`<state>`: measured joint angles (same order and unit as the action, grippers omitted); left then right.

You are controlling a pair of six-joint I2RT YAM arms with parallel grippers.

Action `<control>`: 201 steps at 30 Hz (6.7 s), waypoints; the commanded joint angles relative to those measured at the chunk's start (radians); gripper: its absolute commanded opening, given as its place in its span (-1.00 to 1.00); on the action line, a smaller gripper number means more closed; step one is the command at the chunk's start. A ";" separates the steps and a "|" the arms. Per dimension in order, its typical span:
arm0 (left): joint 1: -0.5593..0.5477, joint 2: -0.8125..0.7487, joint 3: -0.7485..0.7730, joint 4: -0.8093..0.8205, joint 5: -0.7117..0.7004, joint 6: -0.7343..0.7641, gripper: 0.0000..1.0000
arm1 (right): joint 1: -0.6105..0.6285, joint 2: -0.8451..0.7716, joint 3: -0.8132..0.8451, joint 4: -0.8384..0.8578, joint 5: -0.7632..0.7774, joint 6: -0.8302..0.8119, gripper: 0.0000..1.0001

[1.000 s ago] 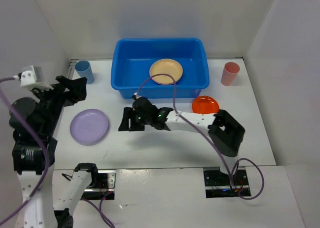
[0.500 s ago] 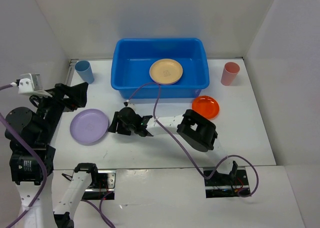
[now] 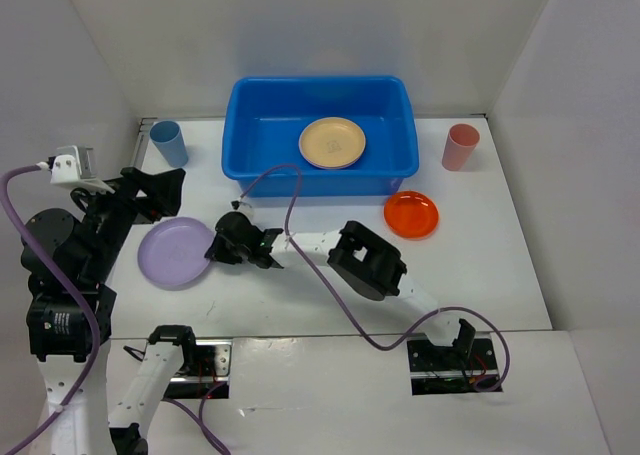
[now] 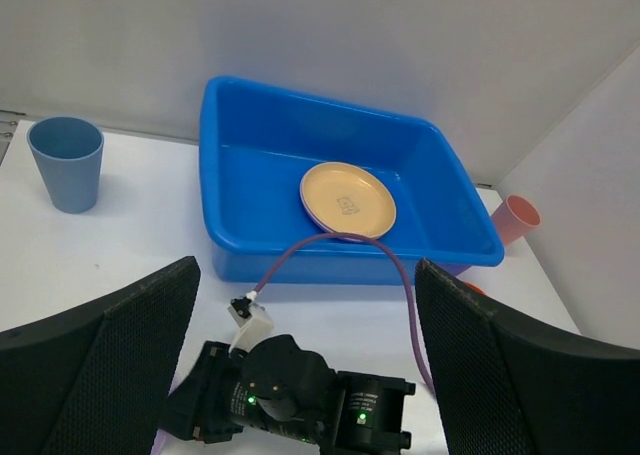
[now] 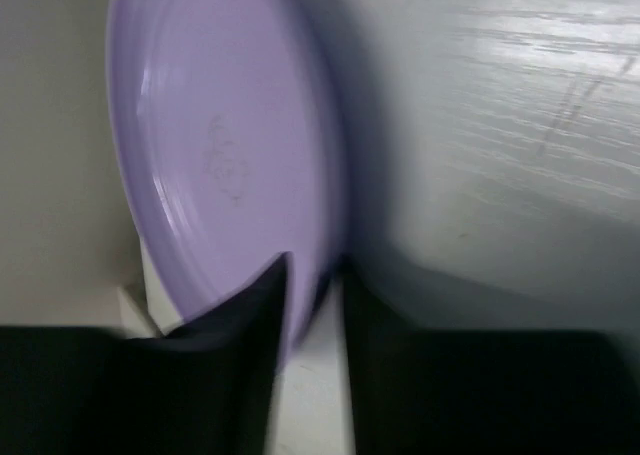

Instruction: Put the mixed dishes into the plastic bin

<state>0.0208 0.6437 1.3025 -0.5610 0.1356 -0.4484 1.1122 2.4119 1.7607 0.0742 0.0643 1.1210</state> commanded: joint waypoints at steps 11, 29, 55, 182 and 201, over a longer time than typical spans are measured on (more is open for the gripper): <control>-0.002 0.259 0.196 0.073 -0.076 0.103 0.91 | 0.029 -0.260 -0.084 -0.224 0.165 -0.134 -0.97; -0.002 0.689 0.641 0.035 -0.080 0.198 0.93 | -0.474 -0.847 -0.173 -0.398 0.083 -0.362 -0.97; 0.234 1.168 0.749 0.064 0.100 0.134 0.93 | -0.861 -0.088 0.315 -0.501 -0.044 -0.374 -0.97; -0.355 1.978 1.552 -0.550 -0.248 0.298 -0.05 | -1.589 -1.579 -1.038 -0.476 -0.457 -0.507 1.00; -0.377 1.624 1.597 -0.522 -0.200 0.246 0.31 | -1.569 -1.242 -1.127 -0.317 -0.518 -0.472 0.94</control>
<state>-0.3405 2.3909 2.8559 -1.1130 -0.0940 -0.1661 -0.4786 1.1503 0.6395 -0.3420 -0.4351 0.6384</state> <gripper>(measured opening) 0.653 0.980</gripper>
